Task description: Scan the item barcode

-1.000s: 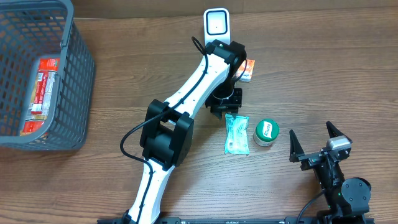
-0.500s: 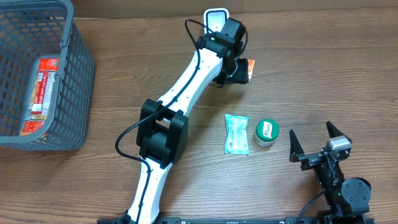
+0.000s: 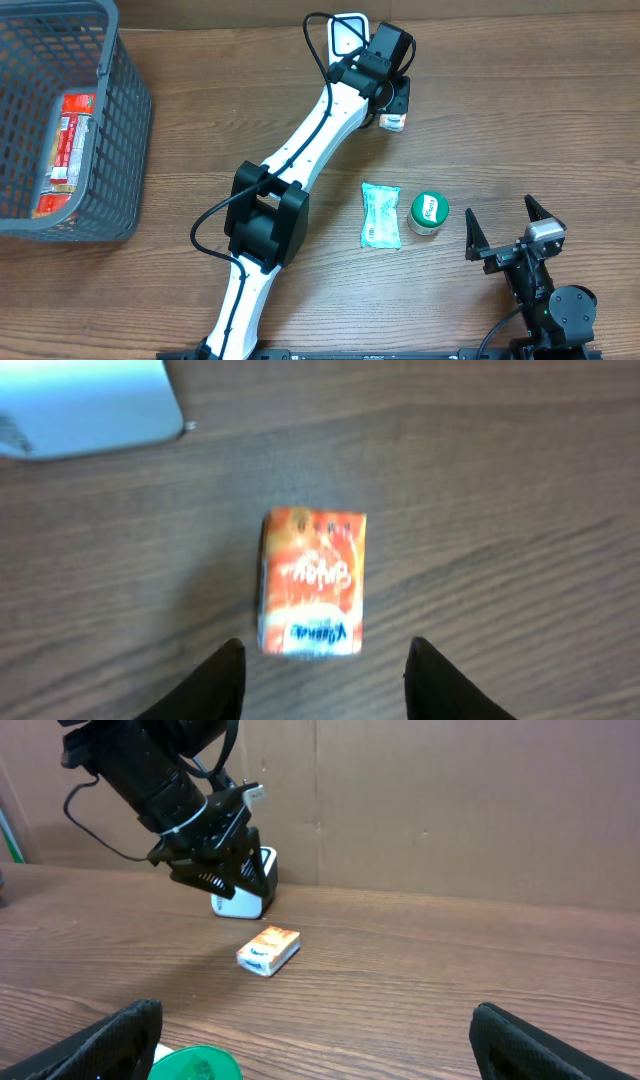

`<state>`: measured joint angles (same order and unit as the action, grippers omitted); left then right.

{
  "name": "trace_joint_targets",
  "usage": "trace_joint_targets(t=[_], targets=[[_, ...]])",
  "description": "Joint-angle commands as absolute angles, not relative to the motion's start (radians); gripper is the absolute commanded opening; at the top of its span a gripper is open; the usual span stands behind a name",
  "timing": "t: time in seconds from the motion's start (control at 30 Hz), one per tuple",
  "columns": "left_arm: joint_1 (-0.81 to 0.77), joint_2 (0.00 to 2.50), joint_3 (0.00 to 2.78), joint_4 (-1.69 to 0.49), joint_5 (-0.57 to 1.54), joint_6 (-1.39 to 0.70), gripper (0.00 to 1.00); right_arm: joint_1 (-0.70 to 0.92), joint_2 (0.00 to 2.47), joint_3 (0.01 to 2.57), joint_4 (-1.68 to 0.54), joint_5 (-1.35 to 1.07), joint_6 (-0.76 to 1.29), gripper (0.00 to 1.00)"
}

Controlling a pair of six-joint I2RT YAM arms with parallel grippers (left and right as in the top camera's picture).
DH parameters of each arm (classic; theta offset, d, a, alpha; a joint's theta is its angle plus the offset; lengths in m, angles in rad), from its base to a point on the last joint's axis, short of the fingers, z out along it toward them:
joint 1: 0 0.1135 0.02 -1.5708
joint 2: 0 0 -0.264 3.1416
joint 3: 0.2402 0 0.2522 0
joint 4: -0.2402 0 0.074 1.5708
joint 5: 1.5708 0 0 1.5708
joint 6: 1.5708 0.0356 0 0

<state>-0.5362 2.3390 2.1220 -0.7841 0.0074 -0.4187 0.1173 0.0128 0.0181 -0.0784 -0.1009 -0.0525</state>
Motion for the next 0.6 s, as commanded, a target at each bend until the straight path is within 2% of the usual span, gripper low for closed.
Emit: trace_joint_targets(t=[0.0,0.4,0.5,0.57], targets=[[-0.535,2.382,2.140,-0.756,-0.018,-0.430,0.45,0.111,0.003,0.008,-0.074,-0.106,-0.054,1.00],[-0.534,2.516,2.140,-0.698,-0.018,-0.430,0.46,0.111,0.003,0.008,-0.074,-0.106,-0.054,1.00],[-0.534,2.531,2.140,-0.705,-0.009,-0.430,0.30,0.111,0.003,0.008,-0.074,-0.106,-0.054,1.00],[-0.534,2.531,2.140,-0.718,0.003,-0.430,0.13,0.111,0.003,0.008,-0.074,-0.106,-0.054,1.00]])
